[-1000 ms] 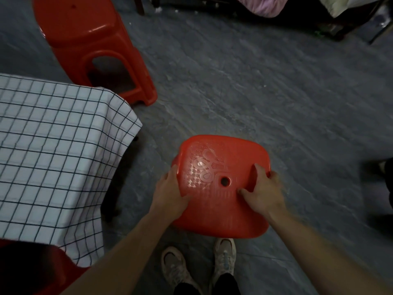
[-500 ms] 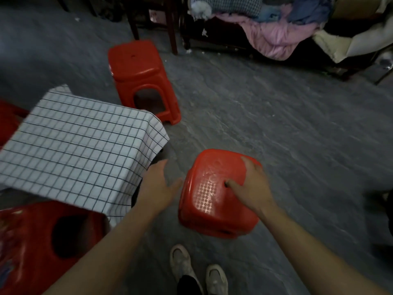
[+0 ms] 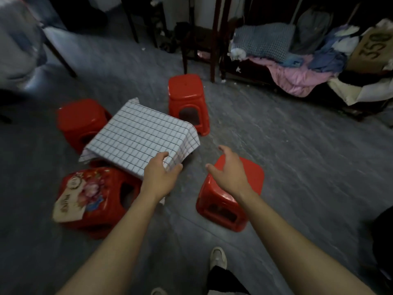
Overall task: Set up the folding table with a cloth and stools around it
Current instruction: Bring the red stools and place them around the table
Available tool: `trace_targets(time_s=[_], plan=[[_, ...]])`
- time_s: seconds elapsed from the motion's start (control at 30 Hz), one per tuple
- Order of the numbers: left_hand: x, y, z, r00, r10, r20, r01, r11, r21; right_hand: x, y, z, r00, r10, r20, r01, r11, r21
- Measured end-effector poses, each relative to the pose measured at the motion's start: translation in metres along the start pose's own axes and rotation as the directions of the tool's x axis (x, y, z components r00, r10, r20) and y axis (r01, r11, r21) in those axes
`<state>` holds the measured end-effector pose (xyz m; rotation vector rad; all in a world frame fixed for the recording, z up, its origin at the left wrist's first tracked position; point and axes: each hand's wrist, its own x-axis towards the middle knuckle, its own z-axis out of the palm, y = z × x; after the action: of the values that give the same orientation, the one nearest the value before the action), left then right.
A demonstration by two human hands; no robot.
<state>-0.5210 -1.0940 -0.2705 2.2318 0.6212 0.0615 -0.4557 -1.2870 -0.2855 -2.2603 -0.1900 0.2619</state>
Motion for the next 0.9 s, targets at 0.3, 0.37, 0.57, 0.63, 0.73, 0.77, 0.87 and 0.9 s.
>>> trace_targets(time_s=[0.3,0.37,0.57,0.63,0.73,0.77,0.87,0.9], plan=[[-0.082,-0.087,-0.126,0.989,-0.047,-0.139,0.040,0.998,-0.055,-0.081,-0.114,0.072,0.985,-0.170,0.027,0.170,0.985,-0.010],[-0.105,-0.113,-0.155,0.986,-0.054,-0.160,0.045,0.997,-0.057,-0.108,-0.138,0.095,0.983,-0.180,0.033,0.181,0.983,-0.016],[-0.147,-0.177,-0.220,0.975,-0.067,-0.211,0.047,0.994,-0.097,-0.173,-0.185,0.160,0.976,-0.211,0.062,0.213,0.976,-0.038],[-0.154,-0.192,-0.234,0.973,-0.066,-0.220,0.046,0.994,-0.097,-0.185,-0.196,0.175,0.973,-0.219,0.068,0.223,0.974,-0.050],[-0.153,-0.208,-0.253,0.968,-0.067,-0.244,0.057,0.997,-0.049,-0.187,-0.213,0.192,0.969,-0.231,0.083,0.236,0.970,-0.053],[-0.151,-0.214,-0.259,0.965,-0.084,-0.248,0.070,0.995,-0.064,-0.185,-0.219,0.198,0.967,-0.237,0.091,0.243,0.968,-0.058],[-0.142,-0.235,-0.275,0.963,-0.107,-0.247,0.076,0.988,-0.132,-0.172,-0.238,0.221,0.966,-0.240,0.101,0.245,0.968,-0.047],[-0.139,-0.243,-0.280,0.963,-0.114,-0.245,0.088,0.989,-0.116,-0.166,-0.245,0.231,0.965,-0.242,0.104,0.246,0.969,-0.029]])
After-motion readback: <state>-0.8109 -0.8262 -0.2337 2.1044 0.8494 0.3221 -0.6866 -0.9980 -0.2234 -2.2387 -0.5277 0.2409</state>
